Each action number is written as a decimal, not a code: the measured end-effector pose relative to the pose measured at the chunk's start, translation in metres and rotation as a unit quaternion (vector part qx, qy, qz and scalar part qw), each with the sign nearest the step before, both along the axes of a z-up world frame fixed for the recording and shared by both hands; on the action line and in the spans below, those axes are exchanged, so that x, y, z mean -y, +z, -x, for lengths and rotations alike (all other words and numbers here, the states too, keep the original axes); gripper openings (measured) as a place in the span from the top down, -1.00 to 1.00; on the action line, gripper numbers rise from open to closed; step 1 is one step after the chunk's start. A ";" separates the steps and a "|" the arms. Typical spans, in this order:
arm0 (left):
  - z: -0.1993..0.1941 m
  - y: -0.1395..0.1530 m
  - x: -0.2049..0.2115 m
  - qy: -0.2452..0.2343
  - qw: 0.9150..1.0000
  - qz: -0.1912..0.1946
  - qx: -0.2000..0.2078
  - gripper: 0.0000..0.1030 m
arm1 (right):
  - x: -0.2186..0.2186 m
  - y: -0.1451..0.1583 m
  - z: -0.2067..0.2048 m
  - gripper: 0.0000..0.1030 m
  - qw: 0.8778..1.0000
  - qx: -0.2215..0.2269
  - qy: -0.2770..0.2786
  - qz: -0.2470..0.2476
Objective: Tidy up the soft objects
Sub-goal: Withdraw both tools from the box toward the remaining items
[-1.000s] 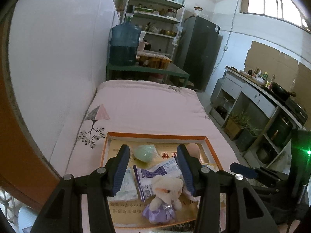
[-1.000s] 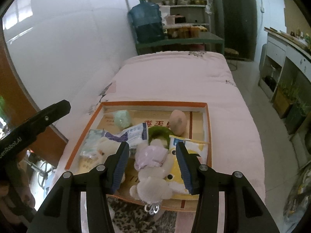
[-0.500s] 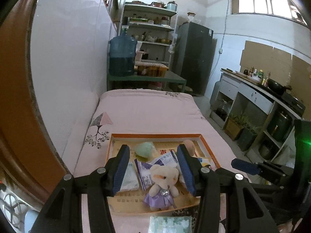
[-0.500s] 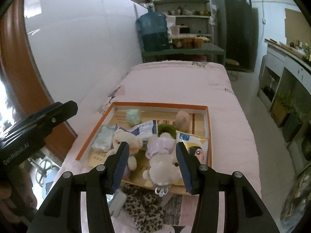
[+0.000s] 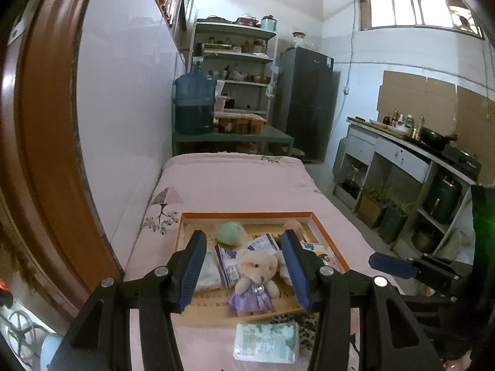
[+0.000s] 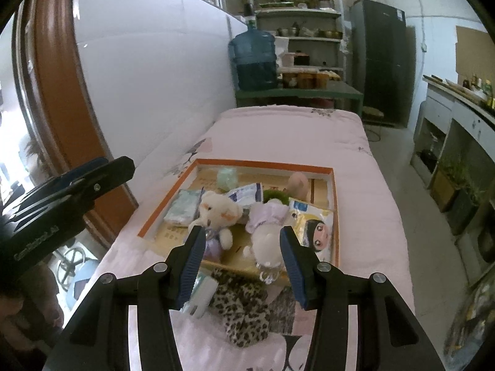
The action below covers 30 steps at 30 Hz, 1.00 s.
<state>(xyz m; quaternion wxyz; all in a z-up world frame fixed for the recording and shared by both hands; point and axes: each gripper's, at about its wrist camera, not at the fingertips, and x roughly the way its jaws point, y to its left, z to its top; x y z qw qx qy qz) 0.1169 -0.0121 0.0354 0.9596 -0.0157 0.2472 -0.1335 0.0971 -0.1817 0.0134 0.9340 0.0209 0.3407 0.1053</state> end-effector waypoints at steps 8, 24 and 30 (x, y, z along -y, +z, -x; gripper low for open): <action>0.016 -0.010 0.000 -0.006 1.000 0.010 -0.007 0.02 | -0.003 -0.016 0.013 0.00 1.000 -0.011 0.004 -0.001; 0.022 -0.063 0.000 -0.060 0.995 0.044 -0.070 -0.19 | -0.006 -0.064 0.022 -0.31 0.999 -0.052 0.014 0.005; 0.016 -0.087 0.001 -0.075 0.990 0.057 -0.100 -0.29 | -0.009 -0.086 0.018 -0.32 0.997 -0.072 0.022 0.014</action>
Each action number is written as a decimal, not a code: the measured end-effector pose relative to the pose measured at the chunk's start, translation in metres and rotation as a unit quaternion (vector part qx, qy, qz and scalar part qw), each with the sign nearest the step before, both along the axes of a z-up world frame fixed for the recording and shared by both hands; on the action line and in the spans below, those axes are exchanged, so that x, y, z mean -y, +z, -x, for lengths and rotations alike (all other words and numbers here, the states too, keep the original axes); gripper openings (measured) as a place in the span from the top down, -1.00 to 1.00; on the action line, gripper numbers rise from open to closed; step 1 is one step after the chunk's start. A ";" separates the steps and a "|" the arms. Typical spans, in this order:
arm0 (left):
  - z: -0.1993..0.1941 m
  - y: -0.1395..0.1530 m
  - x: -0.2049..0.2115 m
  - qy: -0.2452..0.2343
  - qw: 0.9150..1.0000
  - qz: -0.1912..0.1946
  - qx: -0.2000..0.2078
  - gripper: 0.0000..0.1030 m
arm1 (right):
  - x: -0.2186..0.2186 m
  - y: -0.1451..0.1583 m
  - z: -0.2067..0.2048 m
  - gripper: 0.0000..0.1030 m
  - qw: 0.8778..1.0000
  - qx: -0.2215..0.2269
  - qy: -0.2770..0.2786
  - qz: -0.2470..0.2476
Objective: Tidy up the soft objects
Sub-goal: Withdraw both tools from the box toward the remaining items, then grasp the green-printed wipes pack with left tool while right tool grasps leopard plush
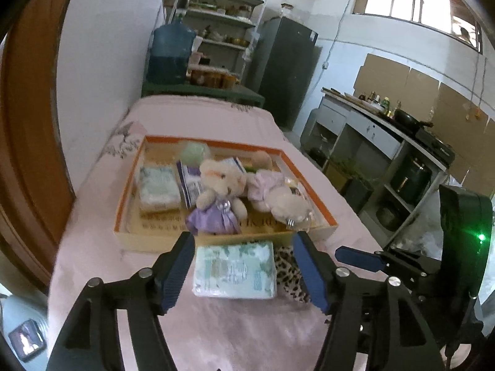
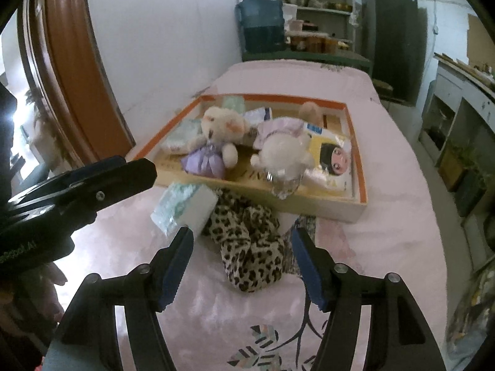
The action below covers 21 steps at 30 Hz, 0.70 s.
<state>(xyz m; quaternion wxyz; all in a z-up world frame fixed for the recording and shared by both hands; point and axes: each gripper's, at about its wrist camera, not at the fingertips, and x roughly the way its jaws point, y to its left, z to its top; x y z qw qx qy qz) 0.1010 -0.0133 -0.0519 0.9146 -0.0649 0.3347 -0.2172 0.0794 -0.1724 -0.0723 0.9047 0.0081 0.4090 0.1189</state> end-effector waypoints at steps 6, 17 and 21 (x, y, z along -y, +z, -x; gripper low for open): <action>-0.008 -0.019 0.001 -0.015 1.000 0.017 -0.020 -0.46 | 0.003 -0.013 -0.004 -0.41 1.000 -0.014 -0.002 -0.002; -0.025 -0.045 -0.004 -0.028 0.997 0.052 -0.047 -0.49 | 0.005 -0.025 -0.013 -0.43 1.000 -0.023 -0.003 -0.013; -0.031 -0.056 -0.005 -0.027 0.996 0.057 -0.059 -0.50 | 0.008 -0.028 -0.016 -0.43 0.999 -0.027 -0.006 -0.017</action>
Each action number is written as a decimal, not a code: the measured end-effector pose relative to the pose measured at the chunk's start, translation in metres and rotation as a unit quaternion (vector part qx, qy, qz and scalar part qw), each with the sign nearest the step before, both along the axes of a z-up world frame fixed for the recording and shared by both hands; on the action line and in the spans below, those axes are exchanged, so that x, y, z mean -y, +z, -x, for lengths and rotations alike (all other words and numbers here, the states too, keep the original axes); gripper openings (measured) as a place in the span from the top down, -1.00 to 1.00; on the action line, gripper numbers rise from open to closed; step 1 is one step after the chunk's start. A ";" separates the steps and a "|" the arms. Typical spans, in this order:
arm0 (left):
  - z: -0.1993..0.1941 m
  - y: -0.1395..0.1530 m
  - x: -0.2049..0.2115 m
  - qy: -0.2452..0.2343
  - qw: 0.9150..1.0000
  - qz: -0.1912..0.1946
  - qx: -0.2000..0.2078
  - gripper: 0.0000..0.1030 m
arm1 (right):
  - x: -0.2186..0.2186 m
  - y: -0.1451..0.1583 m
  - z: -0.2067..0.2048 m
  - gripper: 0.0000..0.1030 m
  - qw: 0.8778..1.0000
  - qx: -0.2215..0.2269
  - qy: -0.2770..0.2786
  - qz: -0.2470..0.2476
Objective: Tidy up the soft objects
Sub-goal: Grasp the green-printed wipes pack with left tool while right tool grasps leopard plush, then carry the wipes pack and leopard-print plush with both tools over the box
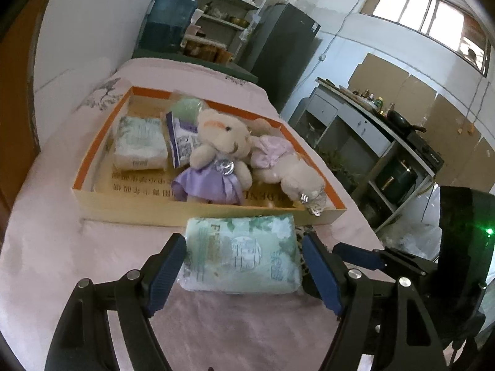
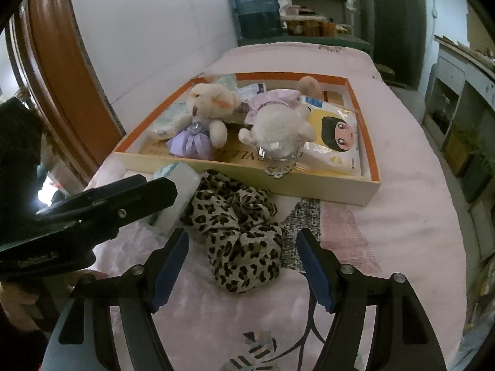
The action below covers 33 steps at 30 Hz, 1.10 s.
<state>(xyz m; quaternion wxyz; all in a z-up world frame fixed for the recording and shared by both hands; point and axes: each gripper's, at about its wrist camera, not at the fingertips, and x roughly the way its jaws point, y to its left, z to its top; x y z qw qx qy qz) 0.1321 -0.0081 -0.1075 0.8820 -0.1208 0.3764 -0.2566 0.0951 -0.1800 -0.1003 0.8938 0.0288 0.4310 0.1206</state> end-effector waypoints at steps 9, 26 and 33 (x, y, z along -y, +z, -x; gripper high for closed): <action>-0.010 -0.012 0.000 0.001 1.000 0.001 -0.031 -0.51 | -0.001 -0.006 -0.005 -0.43 1.000 -0.008 0.002 -0.003; -0.007 -0.013 -0.014 0.027 0.999 -0.014 -0.040 0.54 | 0.003 -0.012 -0.006 0.62 0.999 -0.038 -0.002 -0.024; -0.001 -0.002 -0.013 0.029 0.999 -0.022 -0.018 0.55 | -0.002 -0.005 -0.002 0.65 0.999 -0.030 0.005 -0.025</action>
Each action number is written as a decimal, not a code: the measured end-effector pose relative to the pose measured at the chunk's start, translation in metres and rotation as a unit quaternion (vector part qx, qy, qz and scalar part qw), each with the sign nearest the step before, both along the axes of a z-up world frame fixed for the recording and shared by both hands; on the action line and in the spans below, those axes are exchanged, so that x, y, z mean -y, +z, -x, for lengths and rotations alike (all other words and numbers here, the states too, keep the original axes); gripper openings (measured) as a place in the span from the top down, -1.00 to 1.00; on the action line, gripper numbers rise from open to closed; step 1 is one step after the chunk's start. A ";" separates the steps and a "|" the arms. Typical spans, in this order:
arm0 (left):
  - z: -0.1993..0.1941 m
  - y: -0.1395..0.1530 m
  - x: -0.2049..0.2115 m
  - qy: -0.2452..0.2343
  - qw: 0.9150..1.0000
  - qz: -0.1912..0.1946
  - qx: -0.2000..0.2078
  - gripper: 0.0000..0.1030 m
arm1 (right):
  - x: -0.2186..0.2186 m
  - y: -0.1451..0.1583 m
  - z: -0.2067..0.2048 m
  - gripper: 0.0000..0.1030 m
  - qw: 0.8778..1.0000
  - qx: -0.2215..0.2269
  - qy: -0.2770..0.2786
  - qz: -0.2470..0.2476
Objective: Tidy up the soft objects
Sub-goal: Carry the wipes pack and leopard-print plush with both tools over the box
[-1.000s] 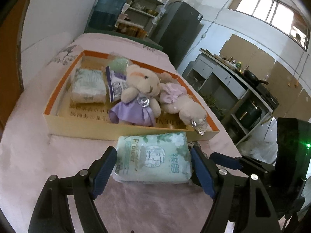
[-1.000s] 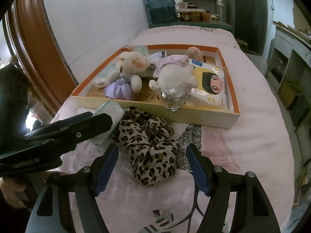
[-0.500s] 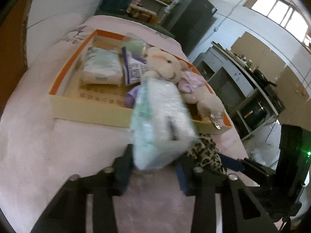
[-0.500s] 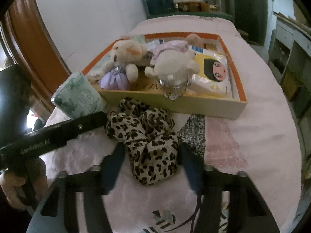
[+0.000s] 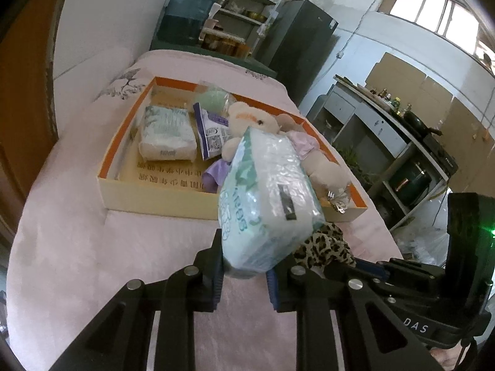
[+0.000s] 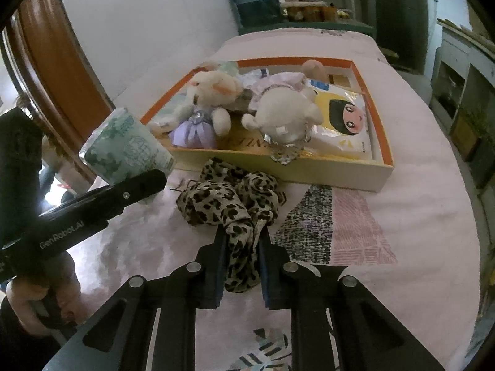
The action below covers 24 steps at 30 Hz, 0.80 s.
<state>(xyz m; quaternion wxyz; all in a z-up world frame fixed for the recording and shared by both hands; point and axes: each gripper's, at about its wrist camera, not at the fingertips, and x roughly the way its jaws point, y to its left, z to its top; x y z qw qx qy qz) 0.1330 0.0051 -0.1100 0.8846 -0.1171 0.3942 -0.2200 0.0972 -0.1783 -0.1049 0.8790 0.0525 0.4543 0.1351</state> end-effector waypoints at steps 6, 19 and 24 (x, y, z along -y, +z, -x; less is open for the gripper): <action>0.003 0.004 -0.003 0.001 1.000 0.005 0.005 0.55 | -0.003 0.010 0.006 0.65 1.000 0.010 0.004 0.000; 0.015 0.024 -0.007 0.006 1.000 0.003 0.026 0.55 | -0.006 0.034 0.019 0.65 0.999 0.036 0.006 0.002; 0.020 0.033 -0.008 0.011 0.999 0.001 0.037 0.55 | -0.005 0.045 0.022 0.65 0.999 0.048 0.006 0.005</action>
